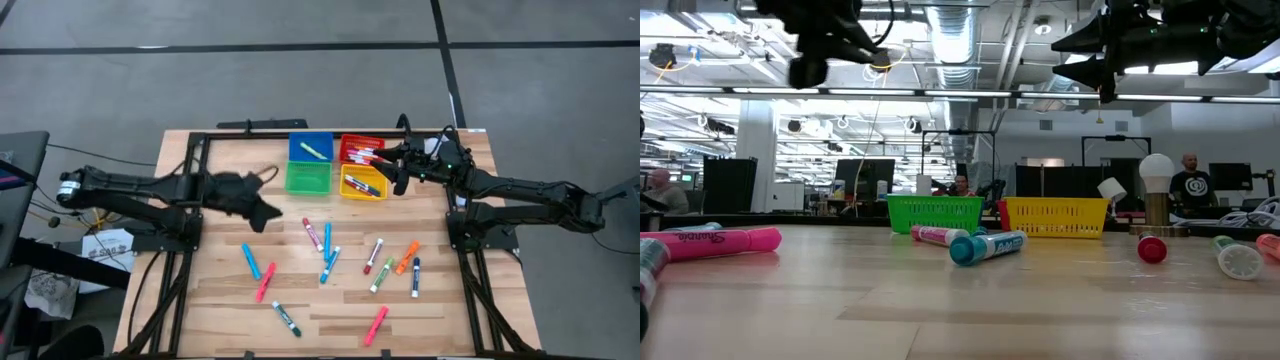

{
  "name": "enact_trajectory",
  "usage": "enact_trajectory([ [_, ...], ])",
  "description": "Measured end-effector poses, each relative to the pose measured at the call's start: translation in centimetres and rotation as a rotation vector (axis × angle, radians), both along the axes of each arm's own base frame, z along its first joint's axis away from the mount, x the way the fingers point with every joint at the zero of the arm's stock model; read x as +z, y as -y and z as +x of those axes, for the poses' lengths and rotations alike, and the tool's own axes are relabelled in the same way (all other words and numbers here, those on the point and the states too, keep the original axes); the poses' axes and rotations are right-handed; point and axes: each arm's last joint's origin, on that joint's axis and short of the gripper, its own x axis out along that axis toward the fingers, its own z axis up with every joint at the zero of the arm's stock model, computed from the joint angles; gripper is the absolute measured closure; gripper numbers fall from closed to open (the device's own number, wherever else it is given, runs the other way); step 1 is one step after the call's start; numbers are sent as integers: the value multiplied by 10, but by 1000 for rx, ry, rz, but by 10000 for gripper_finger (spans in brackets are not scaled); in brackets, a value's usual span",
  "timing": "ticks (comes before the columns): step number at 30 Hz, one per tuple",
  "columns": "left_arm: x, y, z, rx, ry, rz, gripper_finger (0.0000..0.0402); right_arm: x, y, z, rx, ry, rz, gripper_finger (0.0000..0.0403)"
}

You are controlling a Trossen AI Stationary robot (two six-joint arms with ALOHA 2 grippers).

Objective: Pick & Place Markers
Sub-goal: Put the left blue highlighter into the blue basket

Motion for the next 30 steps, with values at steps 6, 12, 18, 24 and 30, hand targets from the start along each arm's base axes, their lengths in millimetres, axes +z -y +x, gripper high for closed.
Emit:
enact_trajectory([
  [6, -20, 29, 3, 117, -83, -215, 339, 0, 0, 0, 0, -2, 0, 194],
  [12, -35, 46, 6, 241, -178, -355, 339, 0, 0, 0, 0, -2, 0, 194],
  [18, -60, 58, -3, 391, -416, -425, 340, 0, 0, 0, 0, -3, 1, 194],
  [24, -69, 70, -8, 462, -502, -474, 340, -1, 0, 0, 0, -6, 2, 194],
  [30, -74, 75, -13, 495, -547, -455, 335, -1, 0, 0, 0, -10, 4, 194],
])
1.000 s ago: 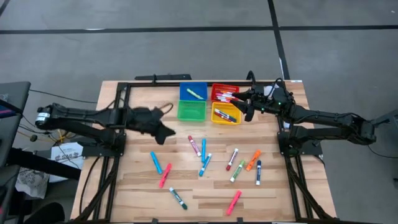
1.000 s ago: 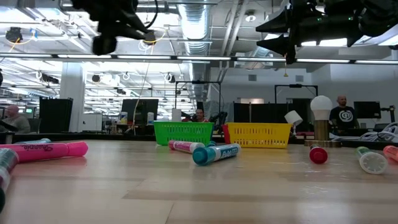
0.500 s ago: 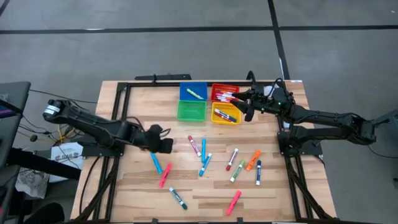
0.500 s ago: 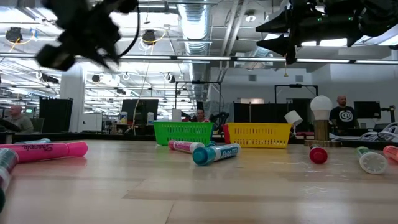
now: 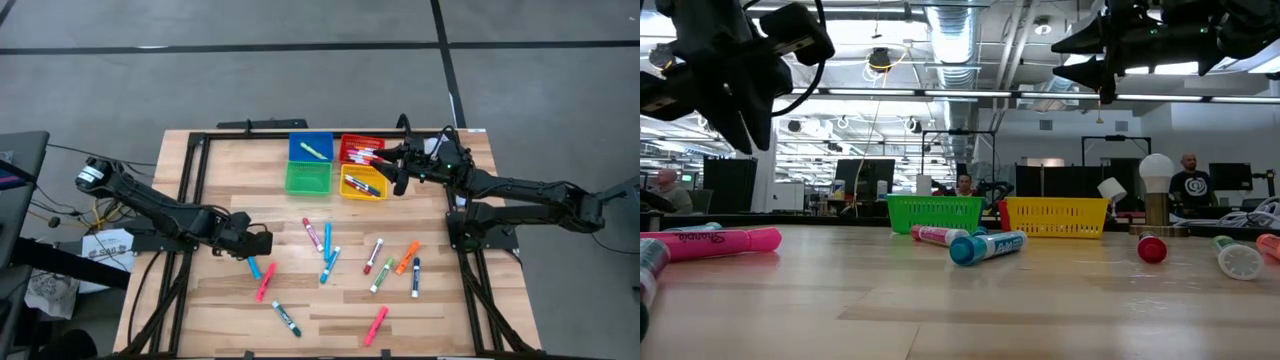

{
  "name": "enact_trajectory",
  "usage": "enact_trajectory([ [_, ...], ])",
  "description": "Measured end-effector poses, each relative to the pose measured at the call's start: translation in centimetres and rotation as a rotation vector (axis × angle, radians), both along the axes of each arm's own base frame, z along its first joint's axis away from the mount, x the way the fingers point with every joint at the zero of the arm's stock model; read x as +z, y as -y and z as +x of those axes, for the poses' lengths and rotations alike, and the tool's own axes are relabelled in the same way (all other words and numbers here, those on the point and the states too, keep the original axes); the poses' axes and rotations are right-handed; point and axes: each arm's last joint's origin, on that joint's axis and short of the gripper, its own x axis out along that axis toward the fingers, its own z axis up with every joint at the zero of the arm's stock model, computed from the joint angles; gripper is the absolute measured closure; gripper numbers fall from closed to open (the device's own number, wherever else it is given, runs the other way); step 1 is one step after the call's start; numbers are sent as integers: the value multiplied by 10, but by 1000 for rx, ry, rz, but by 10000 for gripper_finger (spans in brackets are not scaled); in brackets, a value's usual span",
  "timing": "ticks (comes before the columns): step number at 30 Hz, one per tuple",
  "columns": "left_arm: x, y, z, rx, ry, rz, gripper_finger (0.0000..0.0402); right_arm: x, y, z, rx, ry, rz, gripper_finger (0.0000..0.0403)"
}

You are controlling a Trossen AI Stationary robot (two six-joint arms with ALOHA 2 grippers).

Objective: Pick & Place Markers
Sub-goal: Put the left blue highlighter into the blue basket

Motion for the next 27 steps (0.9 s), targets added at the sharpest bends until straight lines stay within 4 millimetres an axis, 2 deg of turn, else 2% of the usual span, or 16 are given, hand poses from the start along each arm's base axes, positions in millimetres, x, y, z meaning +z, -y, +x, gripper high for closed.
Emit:
enact_trajectory([
  [6, 0, 3, -1, -13, 0, 1, 300, -2, 0, 0, 0, -23, 10, 194],
  [18, -2, 5, -1, 38, -7, -25, 192, -6, 0, 0, 0, -60, 27, 194],
  [27, -24, 16, 6, 123, -106, -29, 172, -6, 0, 0, 1, -78, -55, 194],
])
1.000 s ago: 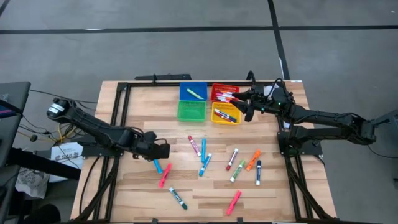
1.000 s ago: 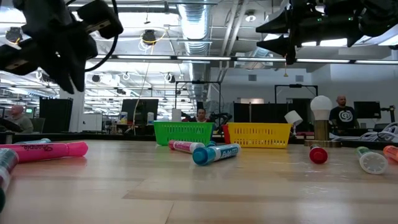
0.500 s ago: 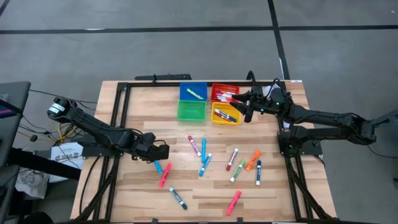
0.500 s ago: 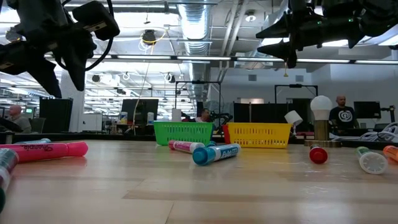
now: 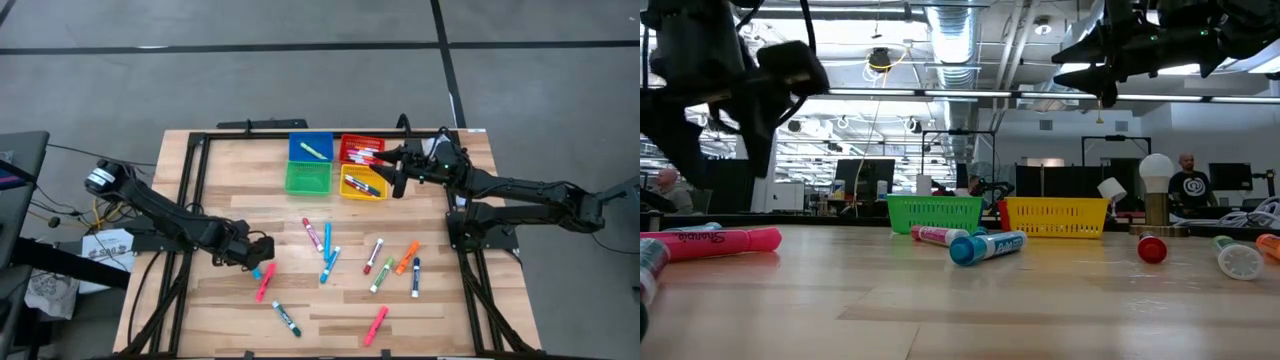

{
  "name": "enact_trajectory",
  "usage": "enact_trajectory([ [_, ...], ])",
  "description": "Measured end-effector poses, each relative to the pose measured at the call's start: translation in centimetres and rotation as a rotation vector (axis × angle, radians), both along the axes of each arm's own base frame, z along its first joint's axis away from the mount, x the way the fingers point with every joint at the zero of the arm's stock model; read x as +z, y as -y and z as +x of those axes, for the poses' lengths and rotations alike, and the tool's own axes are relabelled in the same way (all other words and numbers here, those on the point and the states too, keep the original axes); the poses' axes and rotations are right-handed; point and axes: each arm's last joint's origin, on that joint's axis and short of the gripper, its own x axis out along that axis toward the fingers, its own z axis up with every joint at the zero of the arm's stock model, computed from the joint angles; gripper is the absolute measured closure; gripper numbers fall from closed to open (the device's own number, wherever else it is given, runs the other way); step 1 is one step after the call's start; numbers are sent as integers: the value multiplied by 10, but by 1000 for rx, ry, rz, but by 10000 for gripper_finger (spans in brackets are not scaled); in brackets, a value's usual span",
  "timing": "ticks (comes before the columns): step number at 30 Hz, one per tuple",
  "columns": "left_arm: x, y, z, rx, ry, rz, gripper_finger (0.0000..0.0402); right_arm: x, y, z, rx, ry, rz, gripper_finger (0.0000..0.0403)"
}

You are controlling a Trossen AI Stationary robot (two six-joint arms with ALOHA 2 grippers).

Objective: Pick & Place Markers
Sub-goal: Put the left blue highlighter into the blue basket

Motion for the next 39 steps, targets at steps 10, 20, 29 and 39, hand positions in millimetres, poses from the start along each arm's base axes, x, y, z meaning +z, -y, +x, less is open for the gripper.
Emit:
enact_trajectory([
  [10, -8, 10, -3, 45, -56, -46, 189, 1, 0, 0, 0, 4, -5, 194],
  [20, -25, 4, -13, 122, -103, -37, 201, 0, 0, 0, 0, 3, -4, 194],
  [29, -26, 2, -12, 135, -94, -31, 210, 0, 0, 0, -1, 0, -3, 194],
  [39, -30, 1, -13, 143, -105, -25, 216, 0, 0, 0, 0, -3, -1, 194],
])
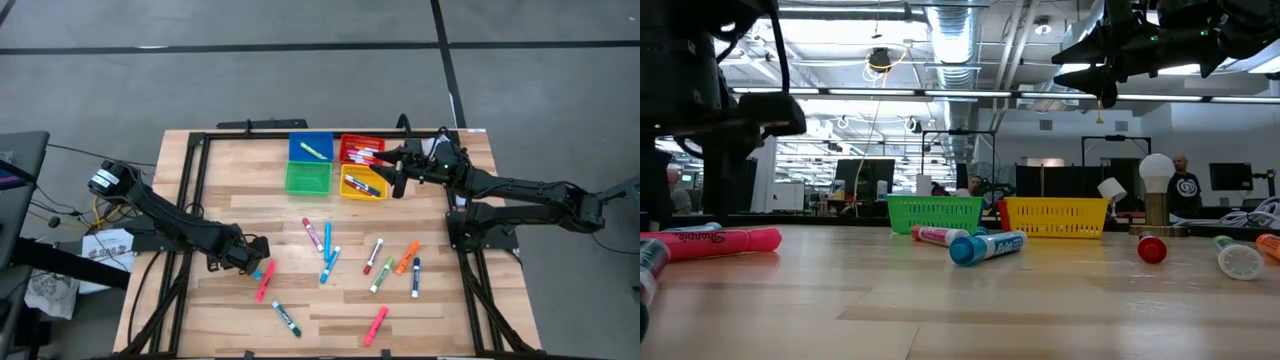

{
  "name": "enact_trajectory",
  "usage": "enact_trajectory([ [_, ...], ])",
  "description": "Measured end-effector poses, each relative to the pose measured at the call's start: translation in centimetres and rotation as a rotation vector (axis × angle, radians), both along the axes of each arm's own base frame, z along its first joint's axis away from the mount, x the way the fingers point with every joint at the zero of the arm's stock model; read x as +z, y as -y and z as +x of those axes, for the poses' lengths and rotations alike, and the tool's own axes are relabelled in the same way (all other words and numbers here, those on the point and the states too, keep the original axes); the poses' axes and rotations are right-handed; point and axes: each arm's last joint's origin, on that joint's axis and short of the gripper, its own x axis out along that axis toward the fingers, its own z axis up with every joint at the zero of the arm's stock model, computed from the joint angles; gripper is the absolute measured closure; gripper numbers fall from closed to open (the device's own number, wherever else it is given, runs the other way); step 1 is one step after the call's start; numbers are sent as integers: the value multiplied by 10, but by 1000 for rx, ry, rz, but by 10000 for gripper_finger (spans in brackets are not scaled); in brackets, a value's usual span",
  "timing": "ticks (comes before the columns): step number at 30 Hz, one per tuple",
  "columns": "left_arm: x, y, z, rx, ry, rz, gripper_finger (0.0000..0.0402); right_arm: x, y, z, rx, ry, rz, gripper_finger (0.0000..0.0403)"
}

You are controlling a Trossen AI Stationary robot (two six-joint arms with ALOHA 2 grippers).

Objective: Pick & Place Markers
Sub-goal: Put the left blue highlighter into the blue basket

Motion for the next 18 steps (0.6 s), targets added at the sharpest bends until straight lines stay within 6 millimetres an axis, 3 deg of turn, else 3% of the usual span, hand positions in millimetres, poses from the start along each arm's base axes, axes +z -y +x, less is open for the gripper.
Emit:
enact_trajectory([
  [11, -27, 2, 7, 17, -107, -13, 216, 0, 0, 0, 0, -3, 2, 194],
  [18, -29, 2, 8, 19, -126, -28, 232, 0, 0, 0, -1, -3, 2, 194],
])
